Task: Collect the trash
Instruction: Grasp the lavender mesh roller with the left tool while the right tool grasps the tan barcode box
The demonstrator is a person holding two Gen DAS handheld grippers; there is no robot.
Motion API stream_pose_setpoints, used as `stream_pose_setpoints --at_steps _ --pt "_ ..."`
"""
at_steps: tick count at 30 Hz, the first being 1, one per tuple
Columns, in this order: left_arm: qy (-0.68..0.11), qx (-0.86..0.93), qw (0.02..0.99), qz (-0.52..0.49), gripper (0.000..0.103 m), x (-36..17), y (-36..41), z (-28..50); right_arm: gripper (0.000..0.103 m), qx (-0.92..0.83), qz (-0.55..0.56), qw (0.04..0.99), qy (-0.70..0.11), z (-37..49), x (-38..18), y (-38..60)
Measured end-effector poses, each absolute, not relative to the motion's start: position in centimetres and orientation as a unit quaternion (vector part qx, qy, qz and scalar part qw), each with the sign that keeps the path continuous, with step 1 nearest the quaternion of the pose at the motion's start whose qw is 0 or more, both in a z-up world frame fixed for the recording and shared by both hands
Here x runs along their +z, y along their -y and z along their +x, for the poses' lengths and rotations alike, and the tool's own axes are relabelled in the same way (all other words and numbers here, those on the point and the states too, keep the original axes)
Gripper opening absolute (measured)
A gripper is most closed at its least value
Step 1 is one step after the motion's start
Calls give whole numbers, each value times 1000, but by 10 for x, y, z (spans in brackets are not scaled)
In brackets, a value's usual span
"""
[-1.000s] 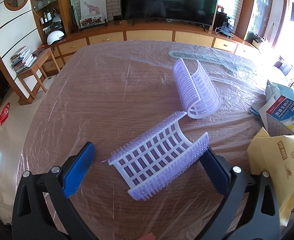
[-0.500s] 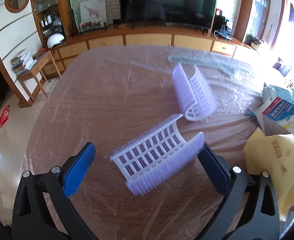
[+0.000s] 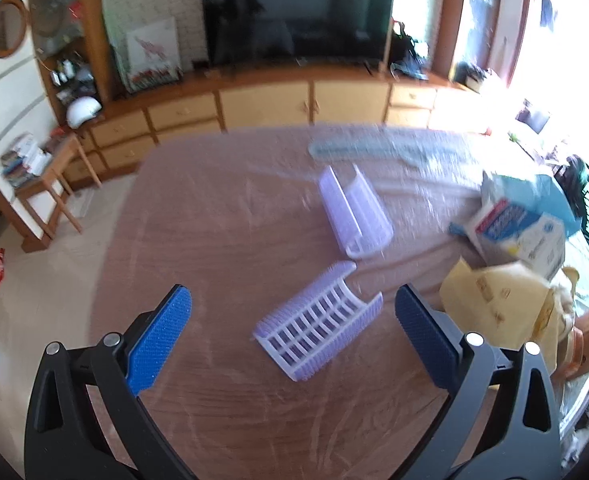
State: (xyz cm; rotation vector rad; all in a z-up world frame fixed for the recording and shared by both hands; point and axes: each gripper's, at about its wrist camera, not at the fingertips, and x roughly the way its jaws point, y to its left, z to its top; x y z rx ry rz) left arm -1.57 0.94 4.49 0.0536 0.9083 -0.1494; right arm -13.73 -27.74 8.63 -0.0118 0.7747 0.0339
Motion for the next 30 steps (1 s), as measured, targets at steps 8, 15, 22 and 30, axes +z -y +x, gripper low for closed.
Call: stream_pose_setpoints --at_steps 8,15,22,30 --pt "-463 -103 879 50 102 23 -5 -7 99 68 11 906 -417 -160 56 244" --pt "-480 -127 866 55 93 11 -12 0 97 72 15 897 -435 -163 39 232" --pt "-480 -153 861 73 76 13 -12 -1 83 76 43 888 -452 -163 30 236" --pt "-480 -155 860 80 53 16 -7 -8 62 67 64 884 -459 -156 30 241"
